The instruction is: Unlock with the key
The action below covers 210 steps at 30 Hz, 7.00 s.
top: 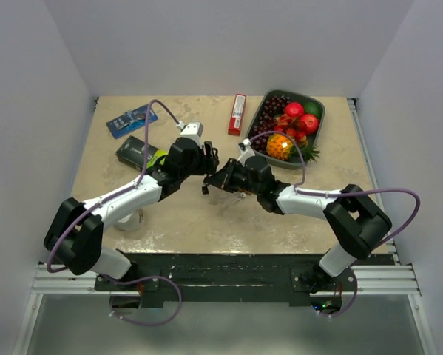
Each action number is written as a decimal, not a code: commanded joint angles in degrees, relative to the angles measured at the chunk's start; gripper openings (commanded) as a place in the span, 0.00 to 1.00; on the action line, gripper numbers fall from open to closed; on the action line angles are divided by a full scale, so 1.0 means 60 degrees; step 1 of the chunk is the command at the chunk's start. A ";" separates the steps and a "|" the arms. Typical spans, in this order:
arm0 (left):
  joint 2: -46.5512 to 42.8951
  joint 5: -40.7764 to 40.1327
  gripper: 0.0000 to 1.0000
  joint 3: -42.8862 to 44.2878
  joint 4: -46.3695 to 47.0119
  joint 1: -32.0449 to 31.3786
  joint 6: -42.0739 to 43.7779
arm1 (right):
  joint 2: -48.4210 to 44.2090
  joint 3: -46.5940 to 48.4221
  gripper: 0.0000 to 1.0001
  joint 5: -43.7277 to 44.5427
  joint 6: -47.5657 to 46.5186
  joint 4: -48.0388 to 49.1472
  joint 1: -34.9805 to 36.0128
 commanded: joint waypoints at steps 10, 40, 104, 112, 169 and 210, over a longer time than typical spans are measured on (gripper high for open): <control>-0.0518 -0.0635 0.00 0.0350 0.0215 0.0025 0.0370 | -0.0045 -0.0398 0.00 0.1146 0.0945 0.0611 0.0855; -0.1734 -0.0269 0.00 -0.0910 0.1899 -0.0238 0.0780 | -0.0543 0.0114 0.00 -0.1593 0.0052 0.1402 0.0299; -0.2057 -0.1939 0.00 -0.0866 0.1782 -0.0941 0.1425 | -0.0470 -0.0545 0.00 0.0266 0.2102 0.2090 -0.0288; -0.2071 -0.1998 0.00 -0.0837 0.1694 -0.1029 0.1410 | -0.0162 -0.0223 0.00 0.1071 0.2235 0.2457 0.0079; -0.1530 -0.2480 0.00 -0.1454 0.2340 -0.1806 0.0883 | -0.0909 -0.0442 0.00 0.2948 0.2221 0.4200 -0.0903; 0.3495 -0.4269 0.00 0.1887 -0.1996 0.0011 -0.0348 | -0.1539 -0.3181 0.00 -0.0100 0.1063 0.0583 0.0885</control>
